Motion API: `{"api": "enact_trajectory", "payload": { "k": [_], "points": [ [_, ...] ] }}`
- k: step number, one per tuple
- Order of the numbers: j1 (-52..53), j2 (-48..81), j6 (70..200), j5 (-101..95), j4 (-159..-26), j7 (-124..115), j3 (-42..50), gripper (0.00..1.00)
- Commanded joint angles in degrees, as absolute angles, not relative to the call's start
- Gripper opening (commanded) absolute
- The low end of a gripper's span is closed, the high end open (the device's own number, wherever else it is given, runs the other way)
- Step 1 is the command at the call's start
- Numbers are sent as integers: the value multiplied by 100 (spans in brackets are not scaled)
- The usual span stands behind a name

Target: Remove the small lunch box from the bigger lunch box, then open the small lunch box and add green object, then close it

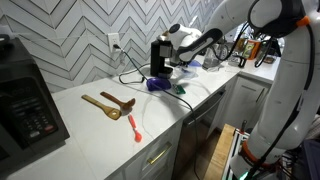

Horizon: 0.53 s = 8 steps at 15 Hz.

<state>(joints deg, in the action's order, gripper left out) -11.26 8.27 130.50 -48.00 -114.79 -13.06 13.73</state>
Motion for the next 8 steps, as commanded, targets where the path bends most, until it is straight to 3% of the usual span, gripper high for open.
{"api": "enact_trajectory", "payload": {
  "k": [1, 8],
  "points": [
    [-1092, 639, 12876, -4988, -11640, -1372, 1360, 4],
    [-1075, 380, 12756, -5189, -11687, -1479, 1317, 4]
  ]
}}
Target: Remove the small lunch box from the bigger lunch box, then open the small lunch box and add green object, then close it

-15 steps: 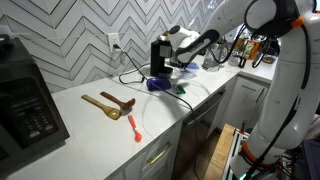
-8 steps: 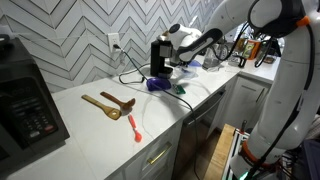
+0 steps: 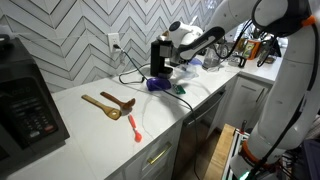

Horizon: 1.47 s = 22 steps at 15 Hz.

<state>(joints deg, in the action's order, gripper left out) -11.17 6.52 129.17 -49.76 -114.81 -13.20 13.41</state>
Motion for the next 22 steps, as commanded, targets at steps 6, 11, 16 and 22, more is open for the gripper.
{"api": "enact_trajectory", "payload": {
  "k": [6, 11, 16, 22],
  "points": [
    [-1080, 151, 12636, -5301, -11759, -1568, 1241, 4],
    [-1079, 9, 12600, -5382, -11787, -1658, 1184, 4],
    [-1074, -295, 12384, -5670, -11871, -1709, 1112, 4],
    [-1129, -783, 11814, -5919, -12201, -1572, 1063, 4]
  ]
}}
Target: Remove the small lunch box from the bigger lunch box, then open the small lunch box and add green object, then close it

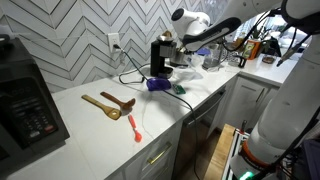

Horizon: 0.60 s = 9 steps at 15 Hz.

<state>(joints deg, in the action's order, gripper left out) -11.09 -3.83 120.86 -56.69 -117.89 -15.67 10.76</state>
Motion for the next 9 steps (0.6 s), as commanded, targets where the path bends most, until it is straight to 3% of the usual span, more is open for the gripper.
{"api": "enact_trajectory", "payload": {
  "k": [1, 9],
  "points": [
    [-1142, -854, 11708, -5971, -12286, -1571, 1067, 4],
    [-1288, -1045, 10840, -6557, -13074, -1495, 1200, 4]
  ]
}}
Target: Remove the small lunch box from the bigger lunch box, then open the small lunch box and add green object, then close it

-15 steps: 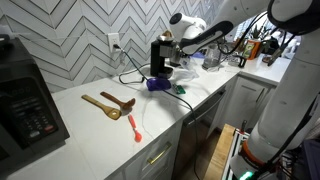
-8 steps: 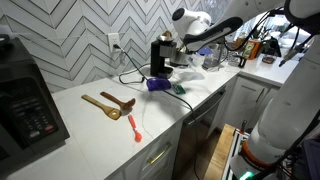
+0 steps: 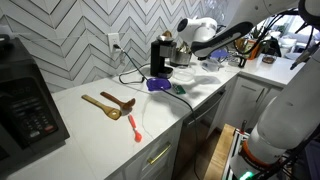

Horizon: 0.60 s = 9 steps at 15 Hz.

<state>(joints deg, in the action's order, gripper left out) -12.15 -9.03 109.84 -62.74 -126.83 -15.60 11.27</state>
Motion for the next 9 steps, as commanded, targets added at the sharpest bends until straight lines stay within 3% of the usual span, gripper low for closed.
{"api": "enact_trajectory", "payload": {
  "k": [1, 9],
  "points": [
    [-1309, -990, 10799, -6611, -13131, -1513, 1229, 4],
    [-1323, -534, 11285, -6391, -13238, -1665, 1364, 4]
  ]
}}
